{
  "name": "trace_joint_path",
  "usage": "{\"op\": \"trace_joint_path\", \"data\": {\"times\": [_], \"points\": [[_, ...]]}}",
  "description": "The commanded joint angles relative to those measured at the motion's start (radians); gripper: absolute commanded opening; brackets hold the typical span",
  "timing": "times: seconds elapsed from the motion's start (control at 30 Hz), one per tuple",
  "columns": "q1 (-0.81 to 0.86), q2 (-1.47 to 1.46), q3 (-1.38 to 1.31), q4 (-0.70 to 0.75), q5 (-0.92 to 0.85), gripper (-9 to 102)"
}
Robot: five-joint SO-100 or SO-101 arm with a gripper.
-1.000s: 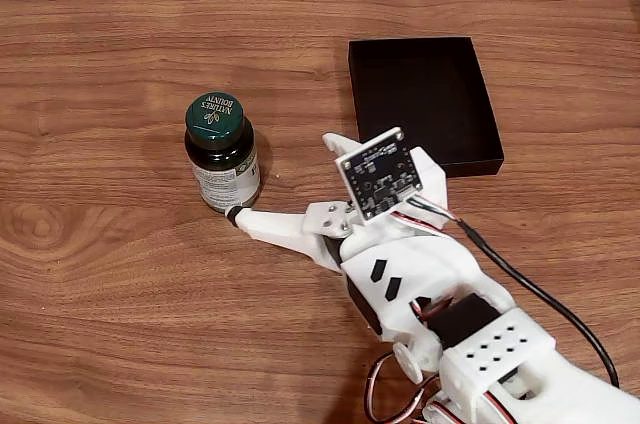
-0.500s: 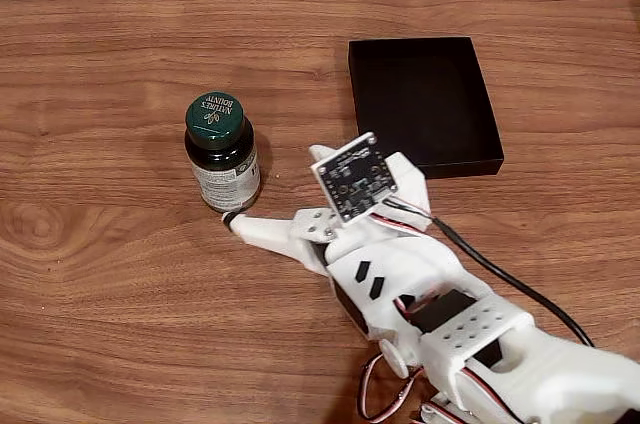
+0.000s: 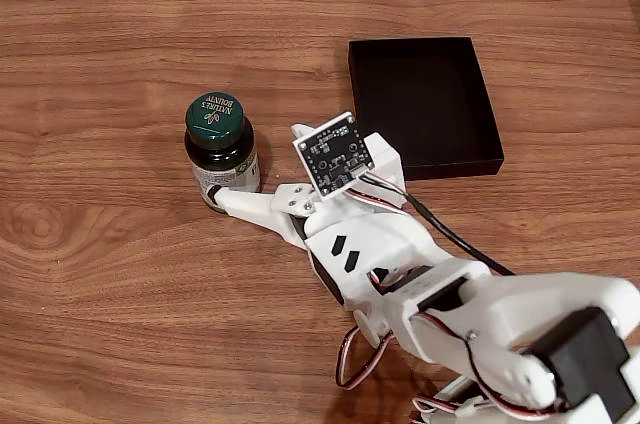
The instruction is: Pick up the pill bottle and place it in the black box.
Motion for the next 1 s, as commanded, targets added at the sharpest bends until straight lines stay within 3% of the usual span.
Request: {"op": "trace_joint_path", "data": {"times": [0.0,0.97], "points": [[-0.003,-0.034,-0.097,-0.054,-0.008,37],[-0.072,-0.362,-0.305,-0.166,0.014,35]]}}
